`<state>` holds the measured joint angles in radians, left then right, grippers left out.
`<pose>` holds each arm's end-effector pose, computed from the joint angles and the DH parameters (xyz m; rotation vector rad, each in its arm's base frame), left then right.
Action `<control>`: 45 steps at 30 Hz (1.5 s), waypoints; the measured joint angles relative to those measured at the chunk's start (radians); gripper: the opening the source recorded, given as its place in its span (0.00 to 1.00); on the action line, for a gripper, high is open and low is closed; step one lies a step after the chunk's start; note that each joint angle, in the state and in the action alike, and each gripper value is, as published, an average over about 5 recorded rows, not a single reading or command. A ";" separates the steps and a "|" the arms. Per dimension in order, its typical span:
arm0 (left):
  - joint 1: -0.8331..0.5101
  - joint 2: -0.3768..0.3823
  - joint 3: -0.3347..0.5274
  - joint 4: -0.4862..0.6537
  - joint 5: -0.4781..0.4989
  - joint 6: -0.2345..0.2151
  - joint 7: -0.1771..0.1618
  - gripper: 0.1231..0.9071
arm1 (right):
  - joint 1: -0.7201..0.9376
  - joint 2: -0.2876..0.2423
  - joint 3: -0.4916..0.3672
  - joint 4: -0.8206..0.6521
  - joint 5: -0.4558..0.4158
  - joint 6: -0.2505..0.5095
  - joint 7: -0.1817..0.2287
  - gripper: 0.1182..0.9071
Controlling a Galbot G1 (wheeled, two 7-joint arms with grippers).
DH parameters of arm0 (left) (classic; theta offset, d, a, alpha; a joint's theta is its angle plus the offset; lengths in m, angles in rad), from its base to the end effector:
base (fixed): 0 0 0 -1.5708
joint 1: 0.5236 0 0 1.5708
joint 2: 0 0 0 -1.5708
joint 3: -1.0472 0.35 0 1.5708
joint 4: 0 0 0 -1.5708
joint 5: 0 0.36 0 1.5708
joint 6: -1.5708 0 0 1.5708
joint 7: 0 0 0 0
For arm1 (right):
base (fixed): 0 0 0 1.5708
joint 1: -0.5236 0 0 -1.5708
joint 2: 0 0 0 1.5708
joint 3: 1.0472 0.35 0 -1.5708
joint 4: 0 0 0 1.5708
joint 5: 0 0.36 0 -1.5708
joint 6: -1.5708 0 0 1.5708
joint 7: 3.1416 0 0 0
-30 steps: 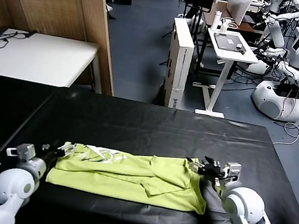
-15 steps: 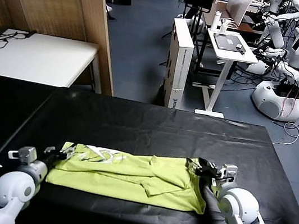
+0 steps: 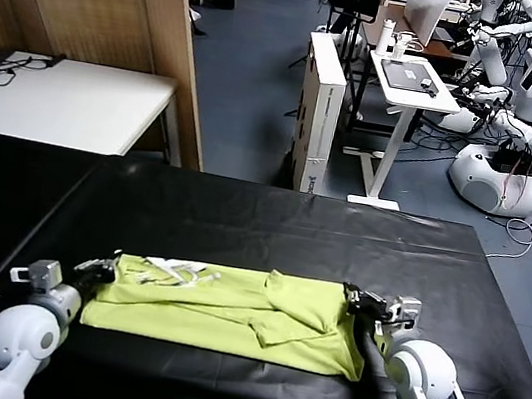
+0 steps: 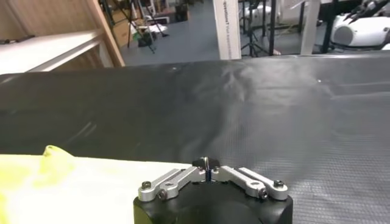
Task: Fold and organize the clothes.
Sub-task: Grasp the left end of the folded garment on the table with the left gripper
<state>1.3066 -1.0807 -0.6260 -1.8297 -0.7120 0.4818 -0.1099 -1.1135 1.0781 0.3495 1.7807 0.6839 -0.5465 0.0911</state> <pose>0.2805 0.1527 -0.2925 0.0298 -2.6545 0.2364 0.3280 -0.0763 -0.2935 0.2902 -2.5882 -0.1565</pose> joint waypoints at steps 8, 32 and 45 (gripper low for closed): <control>-0.005 -0.001 0.002 -0.003 0.015 -0.009 0.010 0.07 | -0.018 -0.015 0.015 0.017 -0.012 0.067 -0.063 0.10; 0.167 0.238 -0.188 -0.062 -0.332 0.203 0.193 1.00 | -0.318 -0.156 0.254 0.289 0.155 0.284 -0.176 1.00; 0.180 0.233 -0.217 -0.002 -0.401 0.254 0.280 1.00 | -0.397 -0.144 0.308 0.338 0.148 0.279 -0.172 1.00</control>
<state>1.4866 -0.8476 -0.8433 -1.8314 -1.1128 0.7362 0.1698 -1.5101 0.9338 0.6579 2.1185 0.8315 -0.2671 -0.0811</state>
